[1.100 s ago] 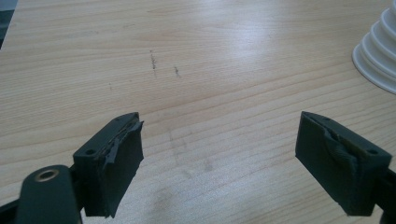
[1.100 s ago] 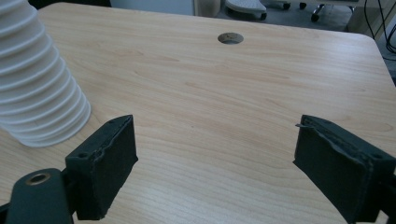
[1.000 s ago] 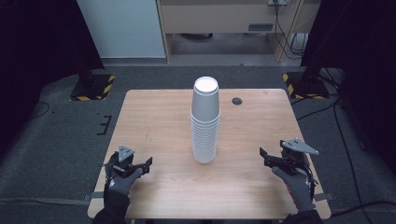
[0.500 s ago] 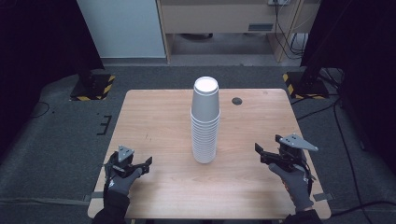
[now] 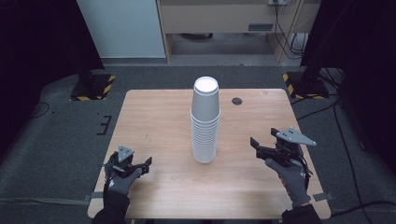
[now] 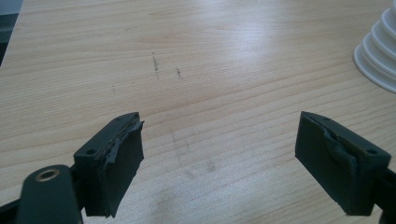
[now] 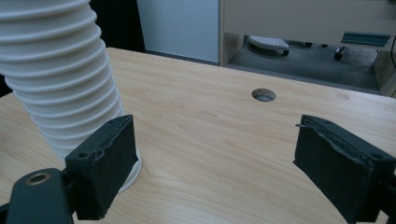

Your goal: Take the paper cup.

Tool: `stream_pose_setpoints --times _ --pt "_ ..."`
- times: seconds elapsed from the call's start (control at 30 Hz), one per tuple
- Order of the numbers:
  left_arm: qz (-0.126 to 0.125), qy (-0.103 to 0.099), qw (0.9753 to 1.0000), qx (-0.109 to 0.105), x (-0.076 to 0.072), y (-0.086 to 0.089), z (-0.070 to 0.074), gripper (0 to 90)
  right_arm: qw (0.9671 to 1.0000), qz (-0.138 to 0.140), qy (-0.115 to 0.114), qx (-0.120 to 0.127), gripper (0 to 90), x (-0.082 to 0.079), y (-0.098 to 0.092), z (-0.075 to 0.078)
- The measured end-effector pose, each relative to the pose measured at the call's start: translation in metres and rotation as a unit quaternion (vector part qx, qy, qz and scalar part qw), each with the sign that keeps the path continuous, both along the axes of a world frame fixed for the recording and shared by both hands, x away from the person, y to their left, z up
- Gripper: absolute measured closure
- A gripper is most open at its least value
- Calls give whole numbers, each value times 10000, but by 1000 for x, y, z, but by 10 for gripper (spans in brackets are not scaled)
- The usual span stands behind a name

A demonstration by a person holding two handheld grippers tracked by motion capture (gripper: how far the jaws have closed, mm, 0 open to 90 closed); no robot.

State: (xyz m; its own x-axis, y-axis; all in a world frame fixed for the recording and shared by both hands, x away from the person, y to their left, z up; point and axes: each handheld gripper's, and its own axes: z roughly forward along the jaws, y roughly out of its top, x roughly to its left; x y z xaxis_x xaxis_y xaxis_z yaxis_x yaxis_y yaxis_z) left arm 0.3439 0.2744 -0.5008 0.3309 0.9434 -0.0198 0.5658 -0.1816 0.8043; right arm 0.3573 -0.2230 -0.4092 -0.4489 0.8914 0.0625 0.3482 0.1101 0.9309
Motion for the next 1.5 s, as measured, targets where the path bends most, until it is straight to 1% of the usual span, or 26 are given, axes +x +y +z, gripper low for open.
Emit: stream_pose_setpoints --times 0.07,0.3,0.43,0.83,1.03,1.13,1.23,1.27,1.3,1.5 --pt "4 3 10000 -11 0 0 0 141 10000 16 -18 -6 130 0 0 2" --pt "14 4 10000 -9 0 0 0 142 9999 67 -113 48 130 3 7 16" --pt "10 17 10000 -6 0 0 -1 143 9997 86 -184 122 130 4 11 24" --pt "0 15 10000 -4 0 -1 -1 143 9988 253 -355 237 130 6 26 44" --pt "-16 19 10000 10 0 -1 -1 143 9981 332 -445 285 128 8 35 55" --pt "-20 19 10000 12 0 -1 -1 143 9979 363 -472 269 128 8 38 58" --pt "-31 18 10000 26 0 -1 -1 143 9972 407 -551 289 128 9 44 66" --pt "-31 18 10000 26 0 -1 -1 143 9972 407 -551 289 128 9 44 66" --pt "-35 15 10000 31 1 -2 -1 143 9967 446 -593 314 128 9 47 70" --pt "-35 15 10000 44 1 -1 -1 143 9959 530 -653 338 128 11 57 79"
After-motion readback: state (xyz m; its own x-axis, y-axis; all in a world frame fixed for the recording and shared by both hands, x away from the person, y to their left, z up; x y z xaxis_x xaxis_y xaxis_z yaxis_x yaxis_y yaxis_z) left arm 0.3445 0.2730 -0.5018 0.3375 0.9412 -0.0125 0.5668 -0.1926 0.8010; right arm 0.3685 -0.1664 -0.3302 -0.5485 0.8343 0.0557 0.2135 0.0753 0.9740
